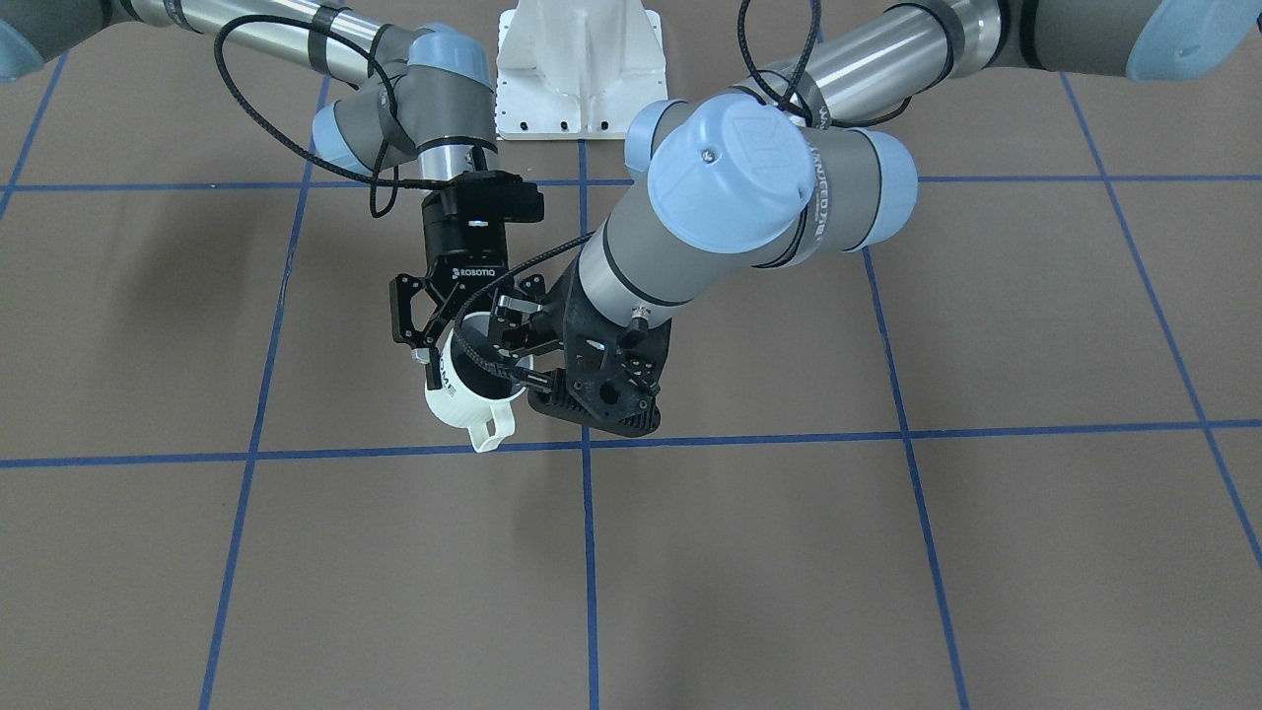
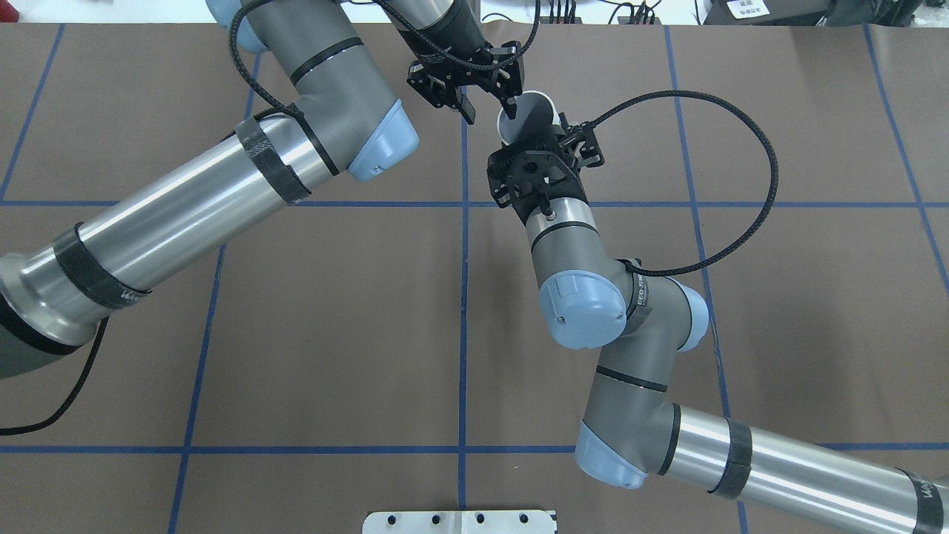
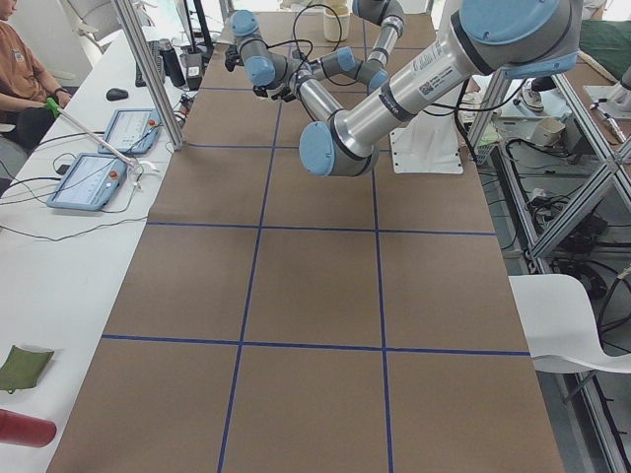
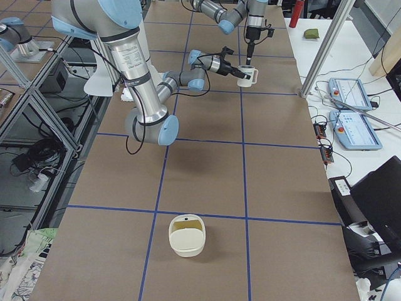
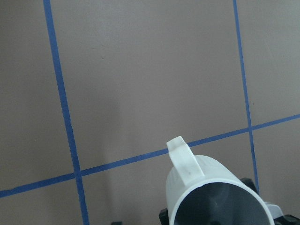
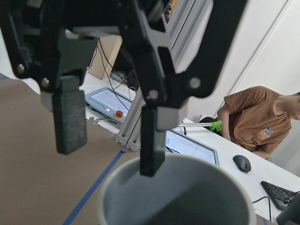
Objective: Left arm hands cup to right arm to dump lemon
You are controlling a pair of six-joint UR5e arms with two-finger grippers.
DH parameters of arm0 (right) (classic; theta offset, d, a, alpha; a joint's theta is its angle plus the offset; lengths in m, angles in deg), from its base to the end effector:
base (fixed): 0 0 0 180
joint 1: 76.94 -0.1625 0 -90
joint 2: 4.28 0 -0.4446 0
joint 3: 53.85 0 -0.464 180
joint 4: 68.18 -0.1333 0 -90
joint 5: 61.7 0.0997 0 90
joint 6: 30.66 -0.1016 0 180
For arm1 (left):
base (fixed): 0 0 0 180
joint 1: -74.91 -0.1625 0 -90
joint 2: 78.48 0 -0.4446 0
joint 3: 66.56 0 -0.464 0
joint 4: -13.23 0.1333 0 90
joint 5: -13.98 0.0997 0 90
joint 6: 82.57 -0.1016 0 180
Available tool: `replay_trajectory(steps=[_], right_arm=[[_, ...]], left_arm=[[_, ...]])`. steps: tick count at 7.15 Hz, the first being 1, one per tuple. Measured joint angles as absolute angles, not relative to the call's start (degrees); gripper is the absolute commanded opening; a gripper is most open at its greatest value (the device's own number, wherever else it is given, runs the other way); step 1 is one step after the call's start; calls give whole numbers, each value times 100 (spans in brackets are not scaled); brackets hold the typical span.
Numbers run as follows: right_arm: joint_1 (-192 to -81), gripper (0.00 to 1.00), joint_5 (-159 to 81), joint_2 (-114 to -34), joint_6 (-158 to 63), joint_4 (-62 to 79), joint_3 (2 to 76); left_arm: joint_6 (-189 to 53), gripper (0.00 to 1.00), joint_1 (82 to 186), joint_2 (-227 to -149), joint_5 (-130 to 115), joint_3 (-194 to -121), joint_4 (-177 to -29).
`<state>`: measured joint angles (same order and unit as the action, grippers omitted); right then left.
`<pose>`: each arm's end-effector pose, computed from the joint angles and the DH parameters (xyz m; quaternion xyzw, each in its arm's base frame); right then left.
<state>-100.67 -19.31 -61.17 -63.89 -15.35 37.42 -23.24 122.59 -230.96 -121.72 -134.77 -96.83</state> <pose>-0.5774 -0.4814 0.2000 0.5955 -0.1966 0.0151 0.7787 0.5320 -0.6743 0.0131 0.0346 0.5729 0.0766 0.8153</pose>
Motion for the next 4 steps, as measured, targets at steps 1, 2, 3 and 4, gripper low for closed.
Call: replay_trajectory(steps=[1, 2, 3, 4], right_arm=[[-10060, 28, -1944, -6115, -6406, -1535, 3744], [-10047, 28, -1979, -6115, -6411, -1537, 3746], [-10024, 29, -2025, -6115, -6414, -1543, 3747], [-10005, 29, -2051, -6115, -6414, -1551, 3747]], left_arm=[[-2324, 56, 12223, -23099, -12171, -13469, -9700], [-2324, 53, 12195, -23102, -12166, -13458, -9731], [-2324, 48, 12176, -23107, -12166, -13446, -9754], [-2324, 46, 12165, -23118, -12169, -13419, -9772]])
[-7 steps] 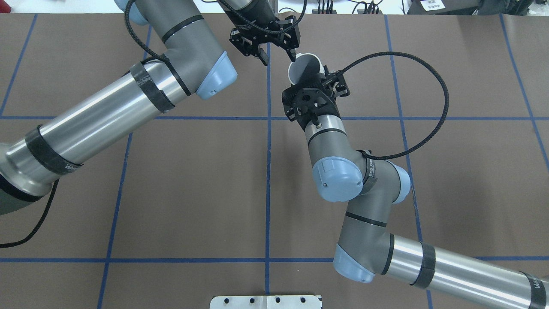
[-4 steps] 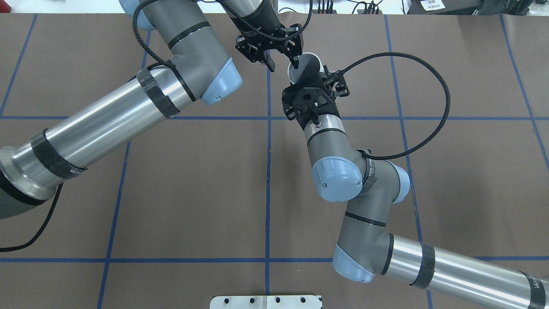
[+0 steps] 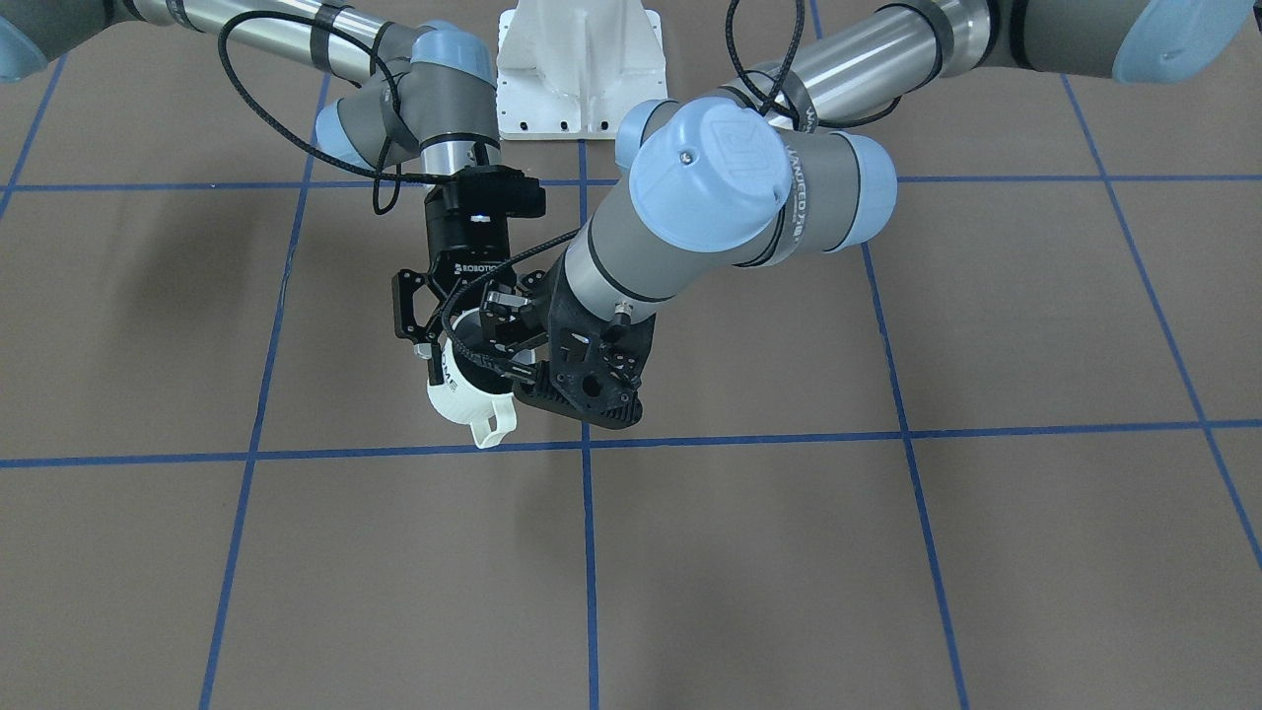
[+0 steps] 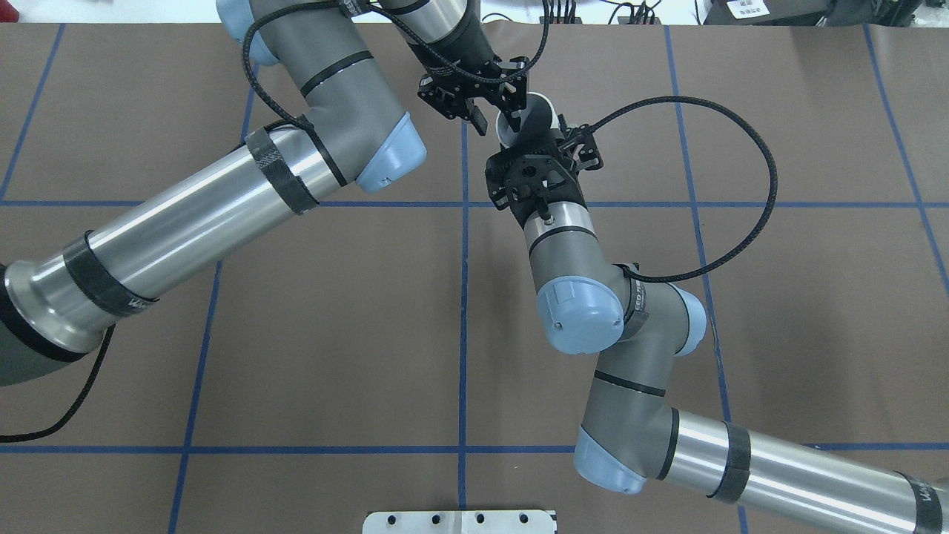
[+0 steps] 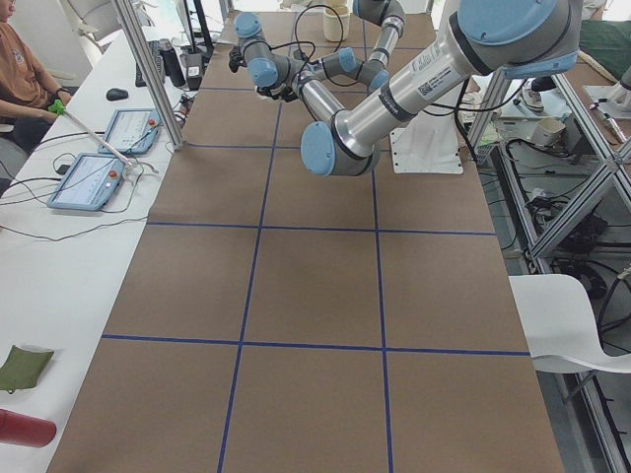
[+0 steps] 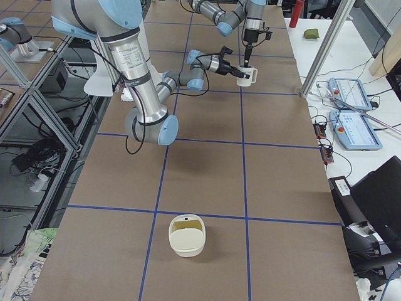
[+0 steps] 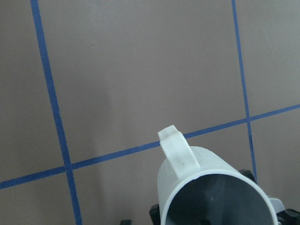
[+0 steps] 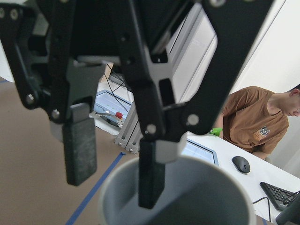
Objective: Left arm hands cup to right arm to dump lemon
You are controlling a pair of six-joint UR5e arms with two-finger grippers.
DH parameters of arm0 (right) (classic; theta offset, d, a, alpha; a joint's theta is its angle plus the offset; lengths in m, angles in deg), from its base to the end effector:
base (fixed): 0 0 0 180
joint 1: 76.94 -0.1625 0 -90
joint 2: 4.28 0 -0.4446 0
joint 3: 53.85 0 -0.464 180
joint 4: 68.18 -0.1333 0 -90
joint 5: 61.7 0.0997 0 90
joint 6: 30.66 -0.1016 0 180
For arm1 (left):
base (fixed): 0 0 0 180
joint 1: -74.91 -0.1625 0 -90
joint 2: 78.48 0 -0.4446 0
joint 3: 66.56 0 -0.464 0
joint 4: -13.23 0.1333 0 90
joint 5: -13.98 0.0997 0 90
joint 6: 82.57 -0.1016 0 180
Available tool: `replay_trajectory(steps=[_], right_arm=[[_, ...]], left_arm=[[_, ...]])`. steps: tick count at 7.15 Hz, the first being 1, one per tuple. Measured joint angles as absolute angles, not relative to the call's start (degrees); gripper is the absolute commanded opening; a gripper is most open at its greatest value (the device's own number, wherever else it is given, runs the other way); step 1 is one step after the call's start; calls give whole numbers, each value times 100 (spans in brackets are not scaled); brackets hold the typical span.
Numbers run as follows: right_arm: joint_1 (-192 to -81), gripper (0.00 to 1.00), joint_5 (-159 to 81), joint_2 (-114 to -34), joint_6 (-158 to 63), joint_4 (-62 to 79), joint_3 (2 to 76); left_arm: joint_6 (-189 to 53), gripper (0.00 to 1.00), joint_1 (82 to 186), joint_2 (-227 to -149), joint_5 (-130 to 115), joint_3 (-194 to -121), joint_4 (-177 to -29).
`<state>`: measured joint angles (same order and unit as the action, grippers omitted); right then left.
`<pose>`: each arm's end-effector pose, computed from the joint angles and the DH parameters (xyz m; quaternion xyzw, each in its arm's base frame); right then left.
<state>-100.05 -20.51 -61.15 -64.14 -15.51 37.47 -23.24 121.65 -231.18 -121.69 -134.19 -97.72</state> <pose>-0.5802 -0.4757 0.1986 0.5989 -0.1957 0.0199 0.7762 0.5445 -0.6671 0.0128 0.0331 0.5753 0.0850 0.8128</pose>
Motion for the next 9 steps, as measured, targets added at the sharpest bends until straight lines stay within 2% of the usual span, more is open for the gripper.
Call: replay_trajectory(steps=[3, 7, 9], right_arm=[[-9982, 31, -2065, -6122, -6415, -1561, 3747], [-9982, 31, -2065, -6126, -6414, -1562, 3746], [-9983, 32, -2065, -6131, -6415, -1562, 3745]], left_arm=[[-2324, 39, 12159, -23205, -12164, -13220, -9905], [-2334, 37, 12158, -23215, -12166, -13172, -9920], [-2340, 30, 12152, -23212, -12164, -13134, -9932]])
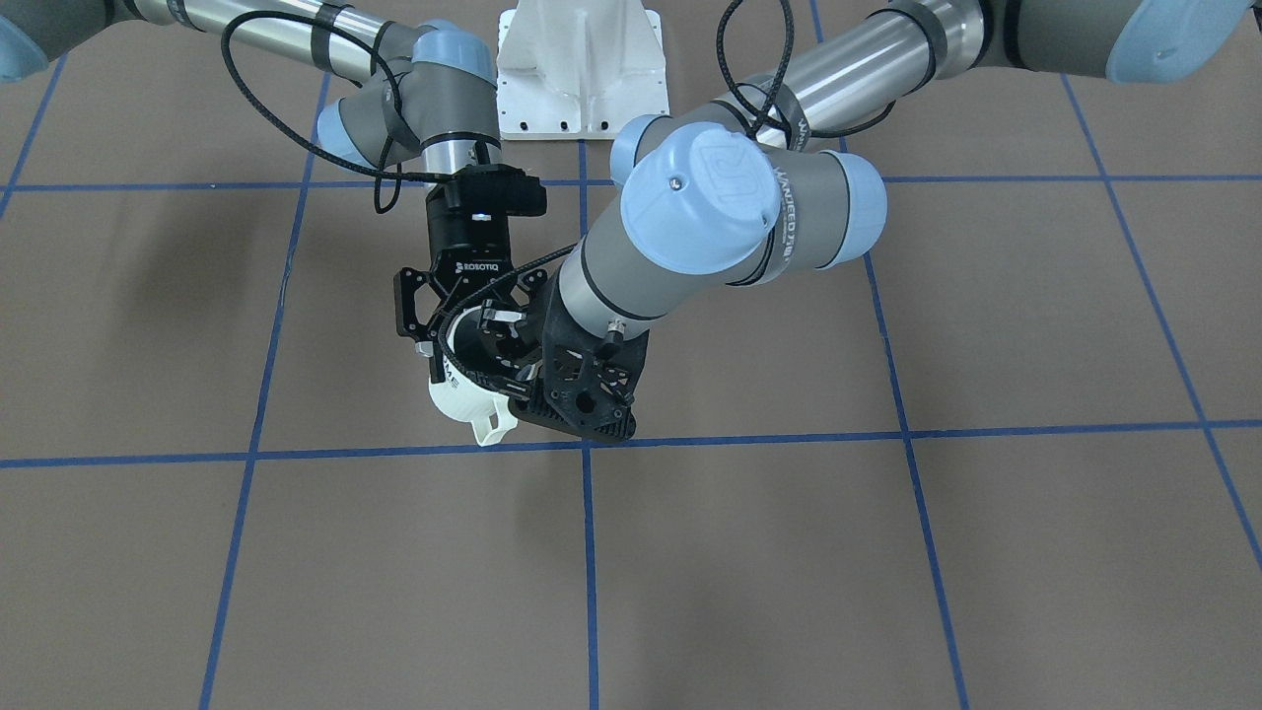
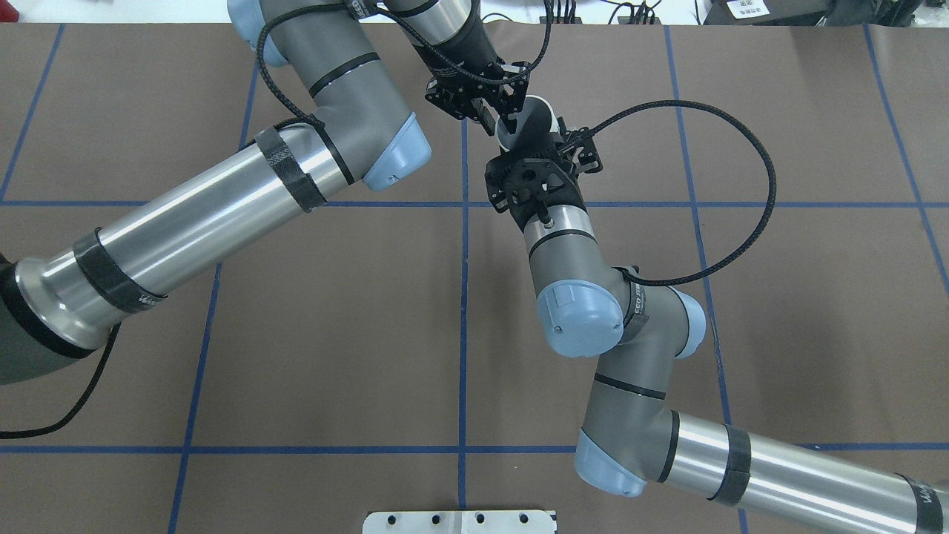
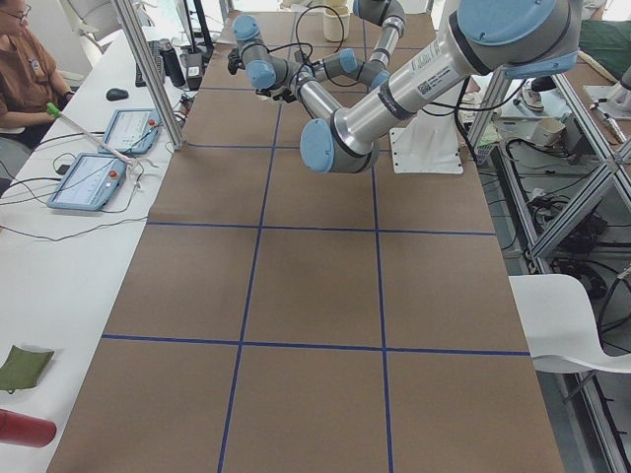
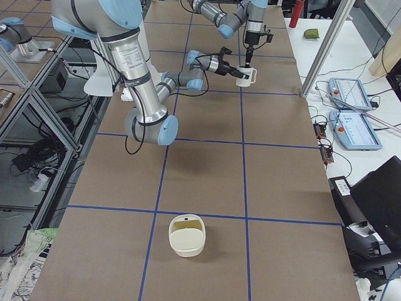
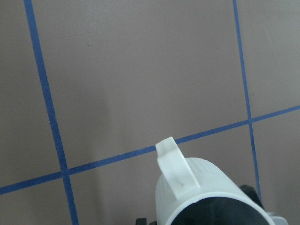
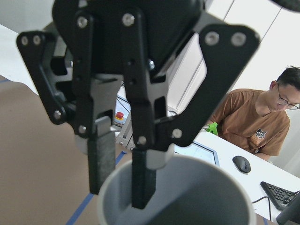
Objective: Left arm hands cup to right arm to dump lemon
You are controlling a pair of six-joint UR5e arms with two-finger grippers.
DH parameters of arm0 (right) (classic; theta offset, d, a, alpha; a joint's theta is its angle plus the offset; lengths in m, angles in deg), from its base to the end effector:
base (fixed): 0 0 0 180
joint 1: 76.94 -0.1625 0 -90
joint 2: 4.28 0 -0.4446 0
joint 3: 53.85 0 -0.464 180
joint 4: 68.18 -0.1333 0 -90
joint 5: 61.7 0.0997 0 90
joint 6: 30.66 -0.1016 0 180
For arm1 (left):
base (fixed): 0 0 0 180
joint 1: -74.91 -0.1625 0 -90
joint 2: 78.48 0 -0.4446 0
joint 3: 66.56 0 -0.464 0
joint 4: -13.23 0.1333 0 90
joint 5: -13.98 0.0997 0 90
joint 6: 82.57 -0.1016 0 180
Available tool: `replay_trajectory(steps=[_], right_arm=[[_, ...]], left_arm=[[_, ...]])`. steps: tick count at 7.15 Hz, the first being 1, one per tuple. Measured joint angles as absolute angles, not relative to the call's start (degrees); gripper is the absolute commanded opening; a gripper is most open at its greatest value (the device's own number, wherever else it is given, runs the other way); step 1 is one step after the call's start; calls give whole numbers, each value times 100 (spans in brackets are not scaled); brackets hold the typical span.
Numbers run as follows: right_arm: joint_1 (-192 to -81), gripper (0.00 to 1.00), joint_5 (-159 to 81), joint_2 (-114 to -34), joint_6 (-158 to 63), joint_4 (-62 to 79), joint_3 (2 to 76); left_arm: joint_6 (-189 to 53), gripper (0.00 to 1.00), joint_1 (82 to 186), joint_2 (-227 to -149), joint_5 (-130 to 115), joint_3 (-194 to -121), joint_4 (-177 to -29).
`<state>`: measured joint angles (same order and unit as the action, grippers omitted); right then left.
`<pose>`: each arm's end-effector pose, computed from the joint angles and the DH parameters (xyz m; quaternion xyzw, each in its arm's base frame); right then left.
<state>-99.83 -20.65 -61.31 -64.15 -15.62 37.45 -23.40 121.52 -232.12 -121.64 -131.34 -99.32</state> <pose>-0.5817 -0.4735 0.2005 0.5989 -0.1957 0.0190 0.7763 0.5552 -0.6757 0.0189 0.0319 0.5738 0.0858 0.8138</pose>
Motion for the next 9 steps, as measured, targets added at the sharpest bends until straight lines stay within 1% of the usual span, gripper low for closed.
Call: replay_trajectory(steps=[1, 2, 3, 9], right_arm=[[-9983, 32, -2065, -6132, -6415, -1562, 3745], [-9984, 50, -2065, -6132, -6415, -1562, 3747], [-9982, 100, -2065, -6132, -6415, -1562, 3747], [-9988, 100, -2055, -6128, -6415, -1555, 3764]], left_arm=[[-2341, 20, 12151, -23212, -12164, -13129, -9934], [-2342, 0, 12150, -23211, -12163, -13126, -9935], [-2336, 0, 12151, -23212, -12164, -13126, -9929], [-1943, 0, 12189, -23253, -12171, -13114, -9884]])
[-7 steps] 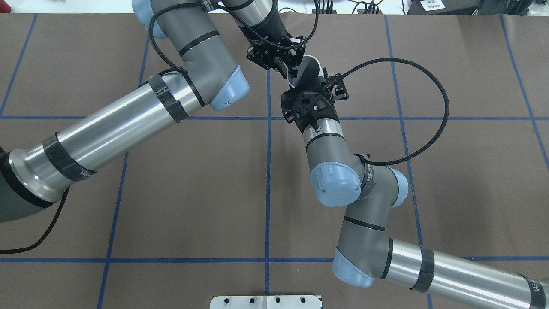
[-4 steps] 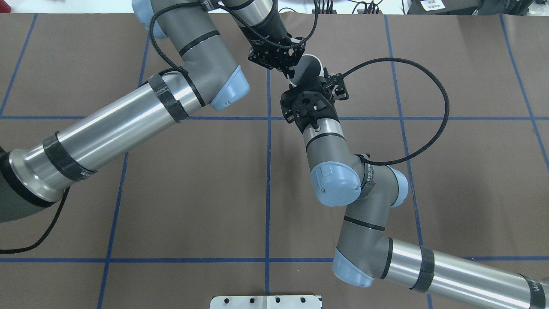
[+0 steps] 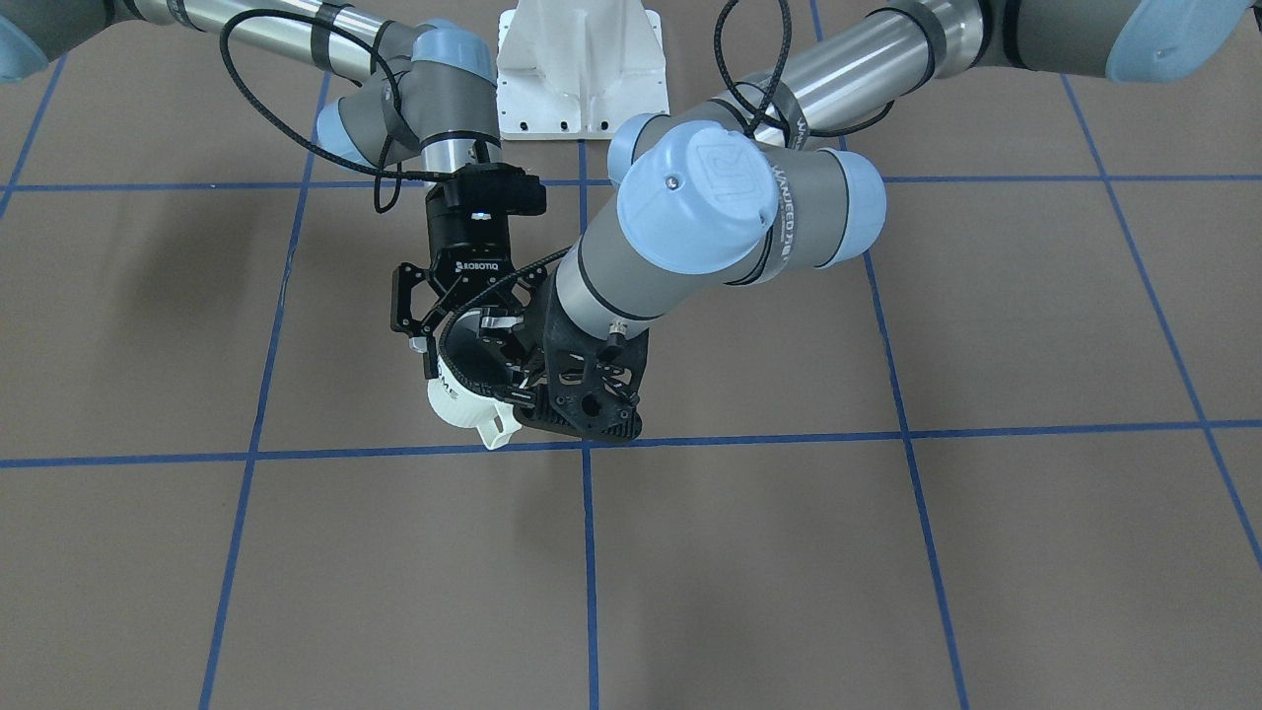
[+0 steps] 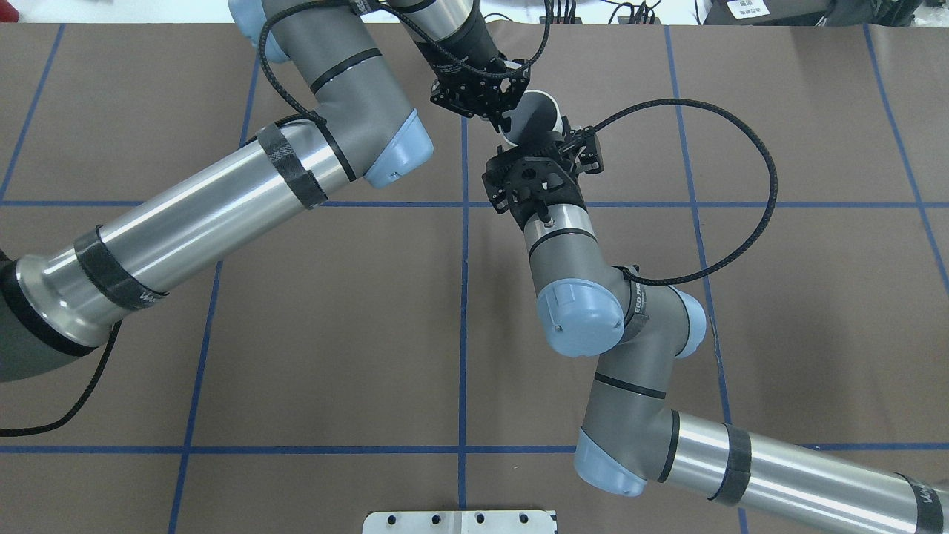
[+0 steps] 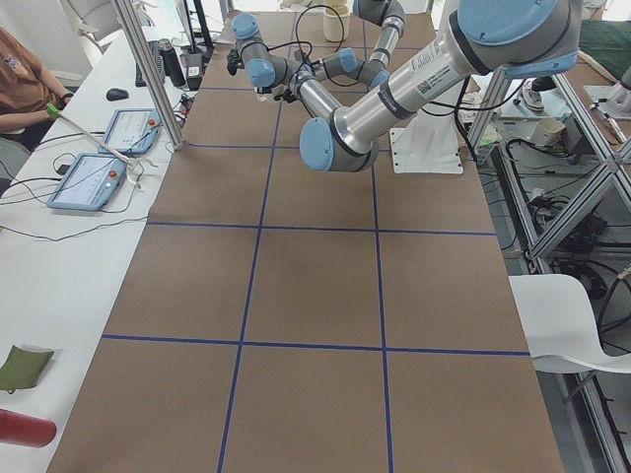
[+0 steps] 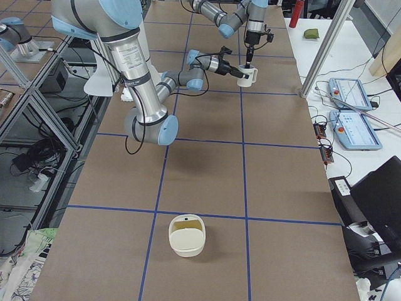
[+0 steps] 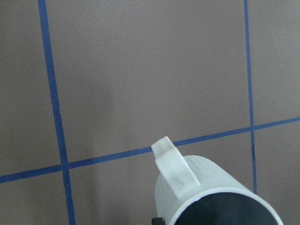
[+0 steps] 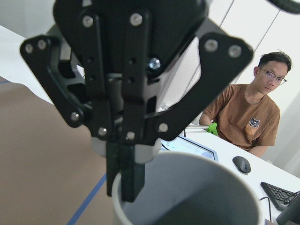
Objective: Left arm hands cup to right arm to dump lemon
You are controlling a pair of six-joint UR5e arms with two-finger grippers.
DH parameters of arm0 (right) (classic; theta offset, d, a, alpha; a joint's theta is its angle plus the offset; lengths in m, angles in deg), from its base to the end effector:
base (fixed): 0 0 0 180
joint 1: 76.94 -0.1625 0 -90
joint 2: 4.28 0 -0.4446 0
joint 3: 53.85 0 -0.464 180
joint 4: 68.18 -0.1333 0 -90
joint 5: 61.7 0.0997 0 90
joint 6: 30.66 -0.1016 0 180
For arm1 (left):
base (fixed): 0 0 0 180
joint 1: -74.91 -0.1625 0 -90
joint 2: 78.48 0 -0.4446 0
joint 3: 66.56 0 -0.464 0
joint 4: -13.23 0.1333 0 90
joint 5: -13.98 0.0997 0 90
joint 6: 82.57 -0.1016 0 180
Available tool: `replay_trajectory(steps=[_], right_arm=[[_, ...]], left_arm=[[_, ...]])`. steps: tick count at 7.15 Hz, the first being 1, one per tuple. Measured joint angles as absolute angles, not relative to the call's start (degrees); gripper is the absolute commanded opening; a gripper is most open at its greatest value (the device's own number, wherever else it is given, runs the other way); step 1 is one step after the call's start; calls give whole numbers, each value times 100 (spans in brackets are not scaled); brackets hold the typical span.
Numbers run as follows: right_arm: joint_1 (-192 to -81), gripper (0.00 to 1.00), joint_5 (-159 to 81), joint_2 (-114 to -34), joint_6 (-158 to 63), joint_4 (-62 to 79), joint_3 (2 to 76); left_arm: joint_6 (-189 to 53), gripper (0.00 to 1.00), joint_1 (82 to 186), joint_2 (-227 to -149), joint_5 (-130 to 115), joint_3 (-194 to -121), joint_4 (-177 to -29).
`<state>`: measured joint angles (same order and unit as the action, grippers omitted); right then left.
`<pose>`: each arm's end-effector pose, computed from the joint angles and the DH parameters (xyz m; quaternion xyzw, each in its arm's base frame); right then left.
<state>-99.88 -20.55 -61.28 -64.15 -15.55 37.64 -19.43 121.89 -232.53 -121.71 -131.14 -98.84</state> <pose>-0.5805 -0.4735 0.1987 0.5990 -0.1969 0.0194 0.7759 0.5513 -0.6796 0.0152 0.0119 0.5735 0.0542 0.8173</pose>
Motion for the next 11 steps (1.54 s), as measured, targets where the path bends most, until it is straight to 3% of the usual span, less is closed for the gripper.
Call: replay_trajectory(steps=[7, 11], right_arm=[[-10114, 100, -1738, -6159, -6398, -1528, 3909], [-11744, 100, 1222, -6208, -6742, -1512, 4041]], left_arm=[[-1995, 0, 13421, -23163, -12137, -12619, -9822], [-3254, 0, 14100, -22832, -11397, -12617, -8585]])
